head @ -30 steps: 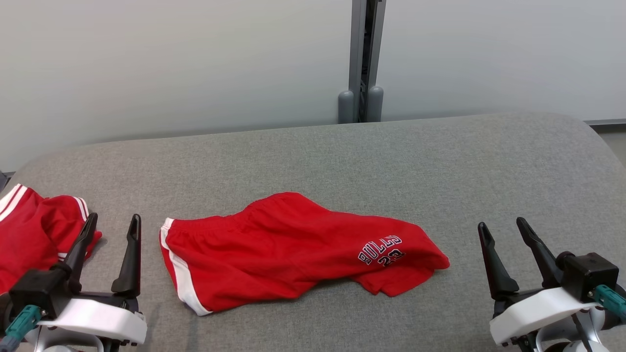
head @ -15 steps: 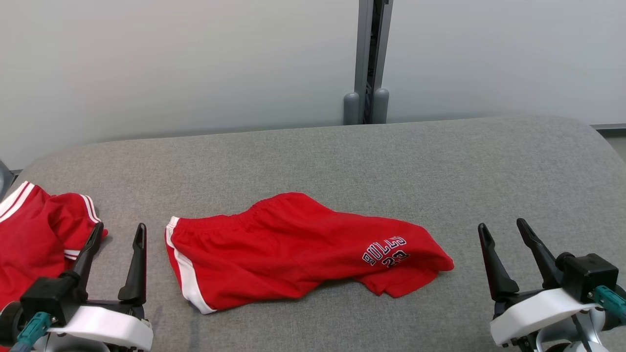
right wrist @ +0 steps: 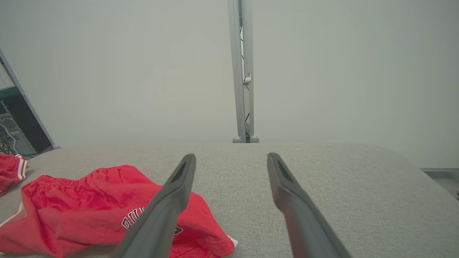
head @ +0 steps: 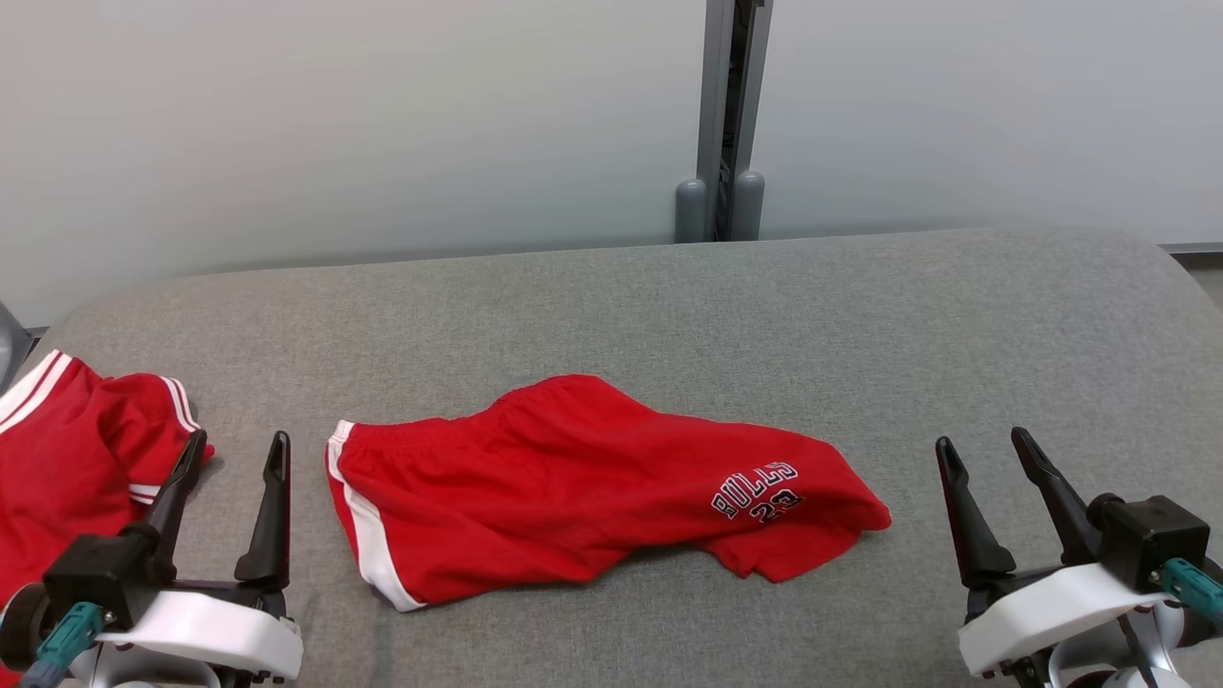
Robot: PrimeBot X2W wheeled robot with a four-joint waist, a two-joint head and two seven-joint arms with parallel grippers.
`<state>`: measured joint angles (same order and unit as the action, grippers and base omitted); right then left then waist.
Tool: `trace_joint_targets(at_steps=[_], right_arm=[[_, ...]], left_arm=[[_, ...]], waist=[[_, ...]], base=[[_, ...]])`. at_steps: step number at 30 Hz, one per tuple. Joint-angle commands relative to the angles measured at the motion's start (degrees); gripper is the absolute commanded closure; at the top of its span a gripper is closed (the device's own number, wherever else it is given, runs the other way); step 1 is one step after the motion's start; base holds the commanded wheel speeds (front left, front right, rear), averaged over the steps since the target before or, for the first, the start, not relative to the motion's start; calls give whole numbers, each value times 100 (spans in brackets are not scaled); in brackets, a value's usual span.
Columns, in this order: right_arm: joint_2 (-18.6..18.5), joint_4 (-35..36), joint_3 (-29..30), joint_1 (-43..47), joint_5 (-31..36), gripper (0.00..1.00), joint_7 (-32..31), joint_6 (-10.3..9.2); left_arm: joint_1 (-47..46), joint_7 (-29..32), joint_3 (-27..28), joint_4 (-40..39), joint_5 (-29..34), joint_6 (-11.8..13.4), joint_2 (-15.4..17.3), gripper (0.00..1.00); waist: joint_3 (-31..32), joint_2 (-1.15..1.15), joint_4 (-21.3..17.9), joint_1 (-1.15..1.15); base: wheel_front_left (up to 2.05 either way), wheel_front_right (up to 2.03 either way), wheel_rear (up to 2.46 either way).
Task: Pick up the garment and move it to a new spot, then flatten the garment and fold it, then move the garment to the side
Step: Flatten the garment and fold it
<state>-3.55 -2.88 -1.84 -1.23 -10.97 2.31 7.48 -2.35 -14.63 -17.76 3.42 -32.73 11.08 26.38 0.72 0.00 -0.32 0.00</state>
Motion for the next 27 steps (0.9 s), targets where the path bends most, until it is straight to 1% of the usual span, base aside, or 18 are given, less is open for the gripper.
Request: trace_joint_targets(at_steps=[1, 5, 9, 13, 19, 24, 27], right_arm=[[-18, -13, 33, 2, -9, 0, 14, 3], [-65, 44, -39, -34, 18, 0, -1, 3], [-157, 146, -419, -148, -4, 0, -107, 3], [-279, 181, -1105, -327, -40, 0, -266, 3], [-548, 30, -2357, -711, -243, 0, -574, 3], [-844, -265, -3285, -1156, -460, 0, -840, 2], [-991, -518, -3721, -1408, -569, 0, -925, 2]], left_arm=[[-67, 17, 8, -3, -23, -8, 25, 0], [-111, 22, 5, -25, -31, -19, 39, 0], [-214, 28, -10, -42, -16, -29, 52, 0], [-331, 37, -60, -40, 15, -61, 15, 0], [-630, 41, -204, 34, 71, -167, -96, 0], [-918, 5, -315, 177, 100, -285, -278, 0], [-1046, -20, -344, 305, 122, -363, -391, 0]], waist=[[-3, 0, 11, 0], [-32, 0, 106, 0], [-105, 0, 276, 0], [-214, 0, 519, 0], [-464, 0, 952, 0], [-755, 0, 1260, 0], [-892, 0, 1393, 0]], base=[[0, 0, 0], [0, 0, 0], [0, 0, 0], [0, 0, 0], [0, 0, 0], [0, 0, 0], [0, 0, 0]])
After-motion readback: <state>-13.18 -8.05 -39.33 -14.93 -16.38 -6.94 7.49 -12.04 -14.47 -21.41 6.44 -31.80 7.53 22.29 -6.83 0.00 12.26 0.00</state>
